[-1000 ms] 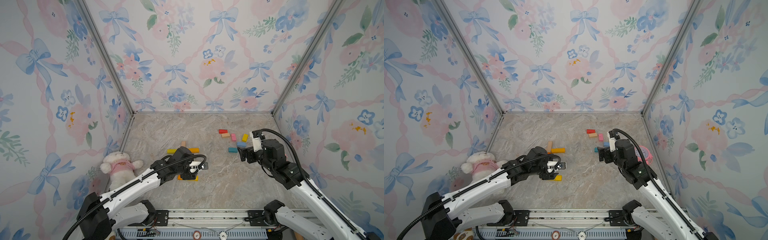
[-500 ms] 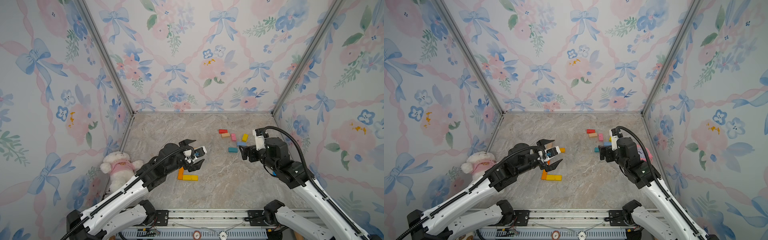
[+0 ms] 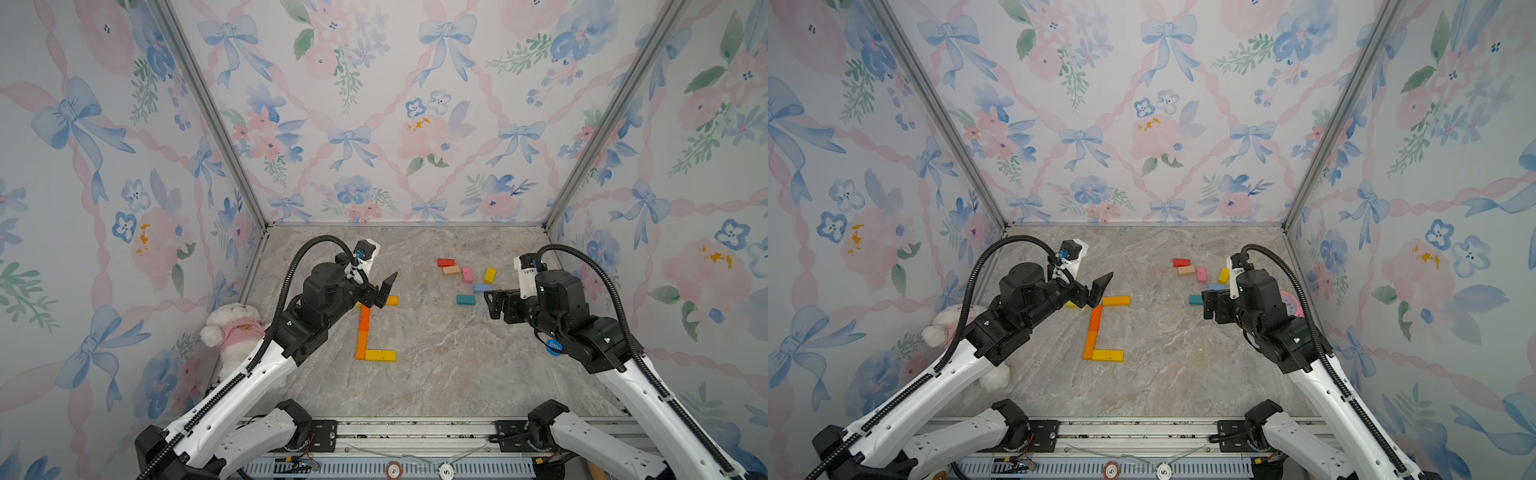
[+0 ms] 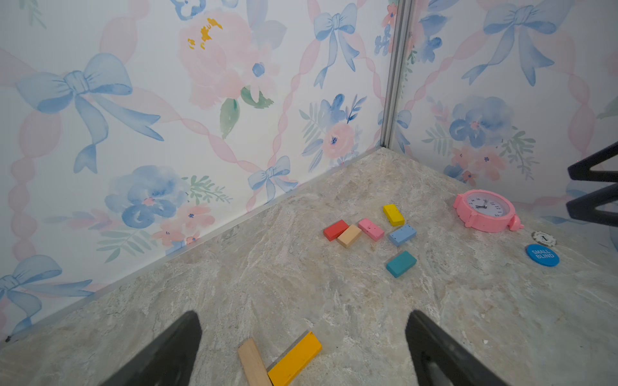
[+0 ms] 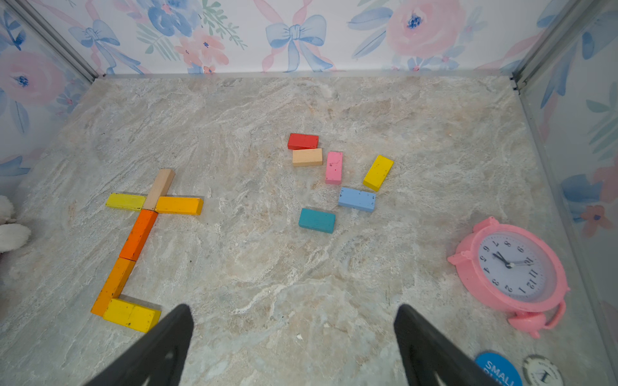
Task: Assemble the letter t with building blocks
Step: Pick up the building block from the center of the board.
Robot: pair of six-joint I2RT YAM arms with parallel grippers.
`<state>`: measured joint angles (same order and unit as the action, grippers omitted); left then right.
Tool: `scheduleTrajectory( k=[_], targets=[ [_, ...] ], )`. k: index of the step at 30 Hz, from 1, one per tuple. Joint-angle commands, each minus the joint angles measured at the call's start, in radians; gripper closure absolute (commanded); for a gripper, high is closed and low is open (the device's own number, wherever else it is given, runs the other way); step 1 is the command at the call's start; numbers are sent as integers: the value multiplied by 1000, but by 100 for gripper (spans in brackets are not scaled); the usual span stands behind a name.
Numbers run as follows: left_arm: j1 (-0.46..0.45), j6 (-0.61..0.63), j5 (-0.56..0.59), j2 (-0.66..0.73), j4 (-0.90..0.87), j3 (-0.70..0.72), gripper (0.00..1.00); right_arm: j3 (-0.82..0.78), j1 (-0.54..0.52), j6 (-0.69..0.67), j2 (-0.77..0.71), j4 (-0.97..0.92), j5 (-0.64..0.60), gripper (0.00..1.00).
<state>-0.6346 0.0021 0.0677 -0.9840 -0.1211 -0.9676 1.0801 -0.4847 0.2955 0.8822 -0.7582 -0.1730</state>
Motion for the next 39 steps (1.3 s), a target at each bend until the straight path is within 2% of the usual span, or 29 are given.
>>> scheduleTrajectory(
  k=[1,4,9,15,20,25,28,36,39],
  targets=[
    [10,-90,-4,35,14,34,2,39,9,53,24,-60,-16,4],
    [12,-93,-1,71,23,52,2,72,19,87,73,-103,-45,4],
    [13,-84,-29,107,18,72,2,127,51,133,179,-155,-25,4],
    [13,-49,-74,117,-4,95,2,186,70,121,338,-165,-20,4],
    [13,-6,-115,147,15,138,2,200,159,237,485,-123,9,1],
    [11,1,-179,187,68,200,2,182,241,322,620,-33,30,13],
    [11,-13,-190,200,106,248,2,193,272,385,692,7,27,17],
    [10,-24,-235,156,119,262,2,262,300,460,862,65,27,33],
    [10,-22,-254,164,131,273,2,291,306,478,914,66,41,34]
  ],
)
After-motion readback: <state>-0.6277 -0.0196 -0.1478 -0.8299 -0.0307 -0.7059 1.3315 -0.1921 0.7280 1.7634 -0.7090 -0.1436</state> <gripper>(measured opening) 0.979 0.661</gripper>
